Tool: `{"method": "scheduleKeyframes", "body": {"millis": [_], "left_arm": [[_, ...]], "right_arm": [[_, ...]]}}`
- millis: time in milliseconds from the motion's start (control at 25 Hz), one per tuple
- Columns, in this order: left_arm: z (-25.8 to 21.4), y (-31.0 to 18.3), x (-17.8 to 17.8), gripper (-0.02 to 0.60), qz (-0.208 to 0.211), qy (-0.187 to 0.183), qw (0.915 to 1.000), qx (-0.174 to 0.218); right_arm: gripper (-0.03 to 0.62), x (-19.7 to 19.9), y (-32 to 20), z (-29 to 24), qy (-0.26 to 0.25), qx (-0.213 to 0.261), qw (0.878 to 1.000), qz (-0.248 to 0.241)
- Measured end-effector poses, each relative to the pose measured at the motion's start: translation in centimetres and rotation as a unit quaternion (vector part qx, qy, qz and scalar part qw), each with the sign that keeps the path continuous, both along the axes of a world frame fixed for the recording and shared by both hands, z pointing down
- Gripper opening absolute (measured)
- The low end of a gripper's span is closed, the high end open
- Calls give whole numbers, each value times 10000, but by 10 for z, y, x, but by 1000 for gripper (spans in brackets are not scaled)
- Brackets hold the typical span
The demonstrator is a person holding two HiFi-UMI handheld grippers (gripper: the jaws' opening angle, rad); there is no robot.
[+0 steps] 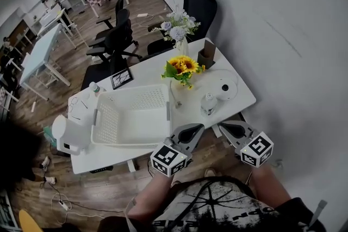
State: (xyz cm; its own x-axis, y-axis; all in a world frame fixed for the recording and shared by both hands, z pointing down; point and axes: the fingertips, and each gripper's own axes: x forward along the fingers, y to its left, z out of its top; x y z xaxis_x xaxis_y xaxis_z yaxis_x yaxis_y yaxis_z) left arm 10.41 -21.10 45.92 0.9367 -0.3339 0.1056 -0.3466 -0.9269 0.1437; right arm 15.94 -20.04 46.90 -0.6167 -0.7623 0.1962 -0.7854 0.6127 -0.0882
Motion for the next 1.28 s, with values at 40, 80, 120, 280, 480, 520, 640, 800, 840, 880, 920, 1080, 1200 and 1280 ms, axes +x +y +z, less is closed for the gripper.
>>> {"method": "scheduleKeyframes", "body": {"millis": [40,80,120,280,480,520,640,800,840,880,920,1080,1200,1280], "left_arm": [[0,0,-1,11,-8,-31,10000,21],[0,-1,-2,11,-17,-57,10000,44],[0,-2,-4,11,-25,-77,9999,67],[-3,-5,-6,11,-46,-122,9999,85],[1,-7,-6,11,-42,-152,9999,9],[1,-7,-6,11,-44,-155,9999,12],[2,-8,-5,11,-57,-151,9999,8],[3,-9,-5,11,-47,-136,9999,-26],[3,-9,-4,11,-48,-119,9999,-34],[2,-10,-4,11,-54,-106,9999,-38],[2,-10,-5,11,-61,-106,9999,-37],[3,-10,-5,11,-88,-127,9999,-59],[4,-12,-6,11,-115,-129,9998,-76],[5,-13,-6,11,-137,-135,9998,-73]], "right_arm": [[23,-1,0,0,-5,2,10000,0],[21,-2,-1,1,-5,5,10000,-1],[23,-2,-1,0,-3,9,10000,0],[21,-4,-1,-2,78,-6,10000,9],[21,-4,-3,-2,124,-20,9999,-6],[21,-4,-4,-2,131,-16,9999,-8],[21,-4,-5,-1,144,-6,9999,-7],[21,-2,-5,-2,130,7,9999,11],[21,-1,-5,-3,124,19,9999,15],[21,-1,-5,-4,123,31,9999,18],[21,-1,-4,-5,124,39,9999,20],[21,0,-3,-6,122,45,9999,18],[21,1,-4,-7,124,62,9999,15],[21,2,-5,-7,125,81,9999,8]]}}
